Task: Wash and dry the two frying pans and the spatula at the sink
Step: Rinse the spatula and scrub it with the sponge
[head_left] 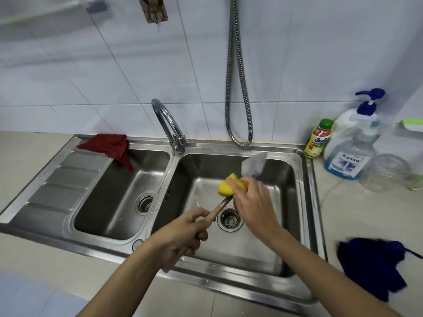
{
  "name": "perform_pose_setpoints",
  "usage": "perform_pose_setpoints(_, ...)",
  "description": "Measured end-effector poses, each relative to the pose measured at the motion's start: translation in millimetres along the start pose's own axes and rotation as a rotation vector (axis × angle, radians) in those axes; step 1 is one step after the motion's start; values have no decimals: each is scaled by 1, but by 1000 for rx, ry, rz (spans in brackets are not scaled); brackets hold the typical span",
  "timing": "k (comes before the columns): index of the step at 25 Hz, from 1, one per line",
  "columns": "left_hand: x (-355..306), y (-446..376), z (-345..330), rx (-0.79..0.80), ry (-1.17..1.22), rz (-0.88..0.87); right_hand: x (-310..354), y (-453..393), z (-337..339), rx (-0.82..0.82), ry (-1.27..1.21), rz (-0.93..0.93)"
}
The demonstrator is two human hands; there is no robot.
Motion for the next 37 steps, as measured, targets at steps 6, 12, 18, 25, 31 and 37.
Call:
perform_pose_setpoints(6, -5, 2, -20, 237, 359, 26, -51, -26, 25, -186, -20, -272)
perform_pose_setpoints(12, 0, 5, -21, 306, 309, 39, -69, -45, 33, -403, -637, -727)
perform_pose_setpoints(18, 7, 20, -16, 338, 299, 64, -101, -66, 13, 206, -309, -780)
perform_pose_setpoints(25, 11, 14, -15, 246, 161, 61, -94, -40, -7, 223, -284, -626)
perform_pose_setpoints(31, 8, 9, -11, 188, 104, 48, -68, -32, 5, 109, -318, -423)
perform_pose_setpoints(37, 14, 3, -8, 11, -230, -2, -16, -8, -4, 130, 16, 26)
Point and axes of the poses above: each hand's wrist, its own y-axis away from the middle knuckle, its own z-axis out of the back of the hand, x = y × z, the point moved 5 cm from there along -y, towards the middle knuckle, and after that the axes turned 5 degrees about x, right-handed, at the moved point
